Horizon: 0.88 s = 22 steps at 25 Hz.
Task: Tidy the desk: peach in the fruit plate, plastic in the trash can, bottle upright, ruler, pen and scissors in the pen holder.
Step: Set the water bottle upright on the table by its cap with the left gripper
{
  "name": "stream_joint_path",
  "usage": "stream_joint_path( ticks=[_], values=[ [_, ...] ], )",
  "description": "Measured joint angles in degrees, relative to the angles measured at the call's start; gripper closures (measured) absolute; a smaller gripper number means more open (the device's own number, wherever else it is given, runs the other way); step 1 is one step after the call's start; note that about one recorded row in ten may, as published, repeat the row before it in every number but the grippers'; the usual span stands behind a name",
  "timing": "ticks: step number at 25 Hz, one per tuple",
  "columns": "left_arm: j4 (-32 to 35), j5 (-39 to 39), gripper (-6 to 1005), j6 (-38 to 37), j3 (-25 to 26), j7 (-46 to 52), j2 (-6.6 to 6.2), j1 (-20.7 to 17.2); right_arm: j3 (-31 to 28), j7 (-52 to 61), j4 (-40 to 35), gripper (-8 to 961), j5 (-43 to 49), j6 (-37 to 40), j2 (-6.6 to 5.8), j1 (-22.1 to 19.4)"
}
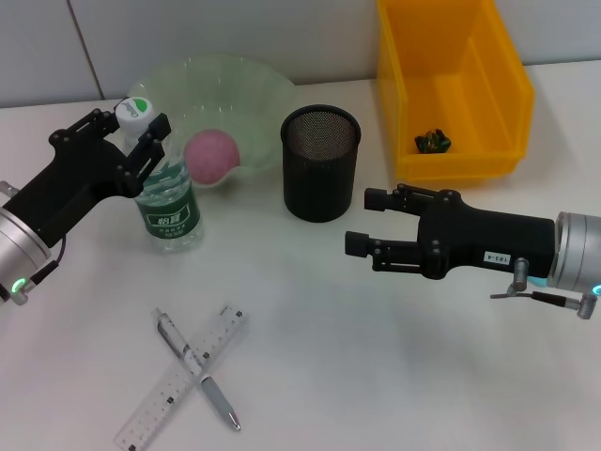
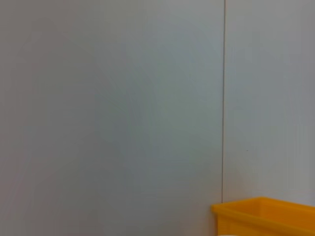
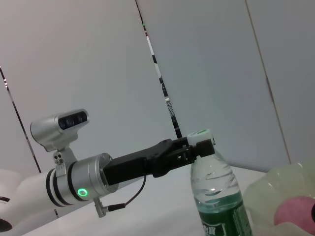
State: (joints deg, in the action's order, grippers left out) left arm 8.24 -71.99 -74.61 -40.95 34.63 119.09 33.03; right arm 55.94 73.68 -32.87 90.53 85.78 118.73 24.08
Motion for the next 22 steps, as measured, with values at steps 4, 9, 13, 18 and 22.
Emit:
stream_joint_path(
  ticks=[4, 9, 13, 18, 22],
  values=[
    [0.0, -0.2, 528, 0.0, 0.0, 0.0, 0.00, 0.0, 0.0, 0.6, -0.1, 147, 0.4, 0.0, 0.00, 0.1],
    [-0.1, -0.4, 526, 0.0, 0.0, 0.0, 0.00, 0.0, 0.1, 0.7, -0.2, 147, 0.5, 0.0, 0.00, 0.1],
    [-0.1, -0.4, 524, -0.4, -0.1, 0.0, -0.04, -0.2, 0.0, 0.7, -0.2, 147, 0.6, 0.0, 0.00, 0.1],
    [0.0, -0.6, 416, -1.2, -0.2, 0.3, -0.23, -0.4, -0.1, 0.7, -0.3, 147, 0.6, 0.0, 0.00, 0.1],
    [0.7, -0.6, 273, -3.8, -0.5, 1.1, -0.57, -1.3, -0.4, 0.7, -0.2, 148, 0.6, 0.0, 0.05, 0.1]
  ],
)
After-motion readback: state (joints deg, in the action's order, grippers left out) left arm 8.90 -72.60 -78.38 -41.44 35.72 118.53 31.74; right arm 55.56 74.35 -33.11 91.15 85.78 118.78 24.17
